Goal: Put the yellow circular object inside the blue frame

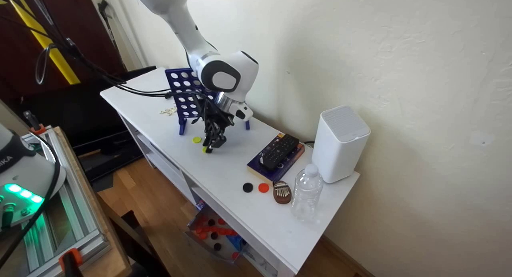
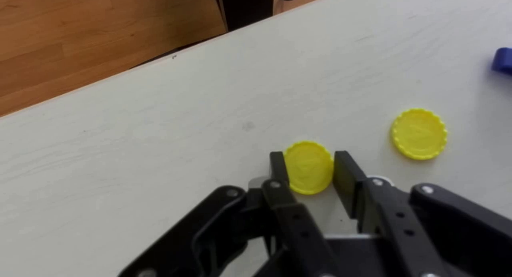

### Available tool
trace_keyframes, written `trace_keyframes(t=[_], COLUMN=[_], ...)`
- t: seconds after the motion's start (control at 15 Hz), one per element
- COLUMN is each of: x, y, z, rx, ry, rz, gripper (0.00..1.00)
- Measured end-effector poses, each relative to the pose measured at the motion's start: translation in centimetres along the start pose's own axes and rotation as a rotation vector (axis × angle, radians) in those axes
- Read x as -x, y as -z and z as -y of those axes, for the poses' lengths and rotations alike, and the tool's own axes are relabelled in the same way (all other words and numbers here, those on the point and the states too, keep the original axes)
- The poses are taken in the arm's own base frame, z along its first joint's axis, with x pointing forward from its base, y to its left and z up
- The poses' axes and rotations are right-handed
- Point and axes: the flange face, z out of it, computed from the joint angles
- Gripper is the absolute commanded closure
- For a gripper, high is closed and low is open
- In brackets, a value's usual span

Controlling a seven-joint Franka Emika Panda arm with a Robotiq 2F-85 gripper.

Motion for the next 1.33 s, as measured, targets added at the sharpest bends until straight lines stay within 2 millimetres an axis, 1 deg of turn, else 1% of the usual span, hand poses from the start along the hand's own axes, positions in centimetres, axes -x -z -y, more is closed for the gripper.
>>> trace_keyframes(t=[0.47,0.6,1.0,1.13,1.33], x=[-0.1,-0.2,-0.7,-0.5,0.5], y=[0.1,0.1,0.8,1.2,2.3], z=[-0.6,-1.5,-6.2,-7.0,-7.2], rx=[0.002,-0.002,-0.046,-0.056,-0.062], ry=[-0.01,-0.025,-0.053,-0.028,0.042], rz=[-0.001,-0.002,-0.037,-0.06,-0.118], gripper=[0.91,0.91,0.91,0.91,0.91])
